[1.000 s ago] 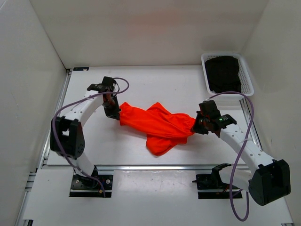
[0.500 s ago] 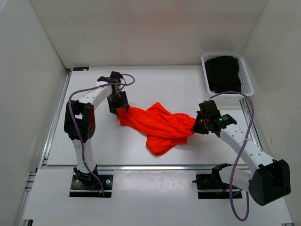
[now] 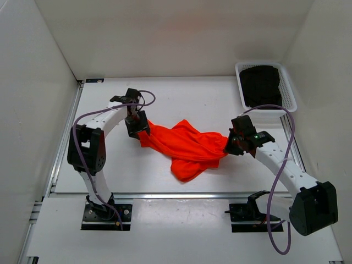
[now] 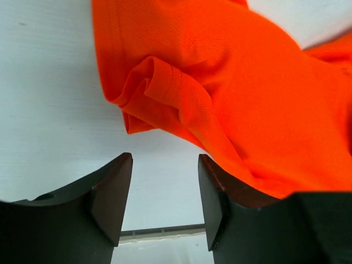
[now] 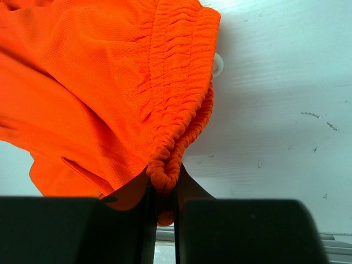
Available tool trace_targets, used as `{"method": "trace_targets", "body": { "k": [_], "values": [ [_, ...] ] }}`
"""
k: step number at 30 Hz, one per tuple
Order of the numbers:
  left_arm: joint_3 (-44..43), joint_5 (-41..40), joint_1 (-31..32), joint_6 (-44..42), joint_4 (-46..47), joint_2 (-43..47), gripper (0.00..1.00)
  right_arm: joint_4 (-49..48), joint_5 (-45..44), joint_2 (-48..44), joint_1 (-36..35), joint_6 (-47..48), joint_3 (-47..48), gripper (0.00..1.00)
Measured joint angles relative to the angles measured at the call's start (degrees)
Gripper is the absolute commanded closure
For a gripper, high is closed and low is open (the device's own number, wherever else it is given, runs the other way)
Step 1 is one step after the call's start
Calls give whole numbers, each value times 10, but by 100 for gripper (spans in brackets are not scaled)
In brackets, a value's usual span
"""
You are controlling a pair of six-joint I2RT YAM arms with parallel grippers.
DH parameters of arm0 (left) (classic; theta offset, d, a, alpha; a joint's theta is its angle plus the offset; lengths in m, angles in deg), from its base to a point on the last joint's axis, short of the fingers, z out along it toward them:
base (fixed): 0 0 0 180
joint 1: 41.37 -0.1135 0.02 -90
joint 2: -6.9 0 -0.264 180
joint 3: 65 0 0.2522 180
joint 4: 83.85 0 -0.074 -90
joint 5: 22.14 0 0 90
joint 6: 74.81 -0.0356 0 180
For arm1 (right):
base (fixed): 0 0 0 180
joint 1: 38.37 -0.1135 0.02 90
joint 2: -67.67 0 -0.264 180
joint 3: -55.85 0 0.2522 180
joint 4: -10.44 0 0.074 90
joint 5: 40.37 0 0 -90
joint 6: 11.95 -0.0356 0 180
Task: Fold and stack the shorts
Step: Flatten the shorts out
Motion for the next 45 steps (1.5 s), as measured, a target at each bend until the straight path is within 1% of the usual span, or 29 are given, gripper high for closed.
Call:
{"method": "trace_targets", "body": {
  "k": [1, 4, 6, 7, 9, 10, 11, 13, 15, 20, 23, 25, 28, 31, 35, 40, 45],
  "values": [
    [6, 6, 2, 2, 4, -9, 34, 0, -1, 0, 0, 2, 1, 100],
    [9, 17, 7, 6, 15, -36, 34, 0, -3, 0, 0, 3, 2, 100],
    [6, 21, 12, 7, 23, -51, 37, 0, -4, 0, 0, 4, 2, 100],
    [2, 21, 14, 8, 23, -59, 42, 0, -4, 0, 0, 4, 2, 100],
    [-7, 22, 17, 10, 28, -75, 49, 0, -6, 1, 0, 4, 2, 100],
    [-11, 21, 19, 12, 31, -84, 55, 1, -7, 1, 0, 4, 2, 100],
    [-16, 21, 21, 13, 33, -92, 66, 1, -9, 1, 0, 4, 2, 100],
    [-23, 20, 24, 16, 36, -107, 80, 2, -12, 1, 0, 4, 2, 100],
    [-27, 18, 27, 18, 36, -116, 90, 3, -15, 1, 0, 4, 2, 100],
    [-29, 13, 30, 21, 36, -120, 90, 11, -20, 1, 0, 4, 2, 100],
    [-30, 6, 30, 20, 30, -105, 90, 19, -28, 1, 0, 6, 5, 100],
    [-29, -2, 28, 19, 22, -79, 90, 30, -32, 1, 0, 10, 14, 100],
    [-31, -5, 17, 14, 5, -4, 90, 49, -39, 0, 0, 21, 45, 100],
    [-59, -5, -7, 9, -21, 71, 90, 68, -43, 0, 0, 34, 92, 100],
    [-135, -2, -43, 4, -50, 140, 90, 95, -42, 0, -1, 57, 180, 100],
    [-233, 13, -75, 1, -85, 198, 90, 131, -16, 0, -9, 102, 302, 100],
    [-285, 25, -99, 0, -95, 298, 90, 190, 18, -25, -28, 142, 406, 100]
  ]
}}
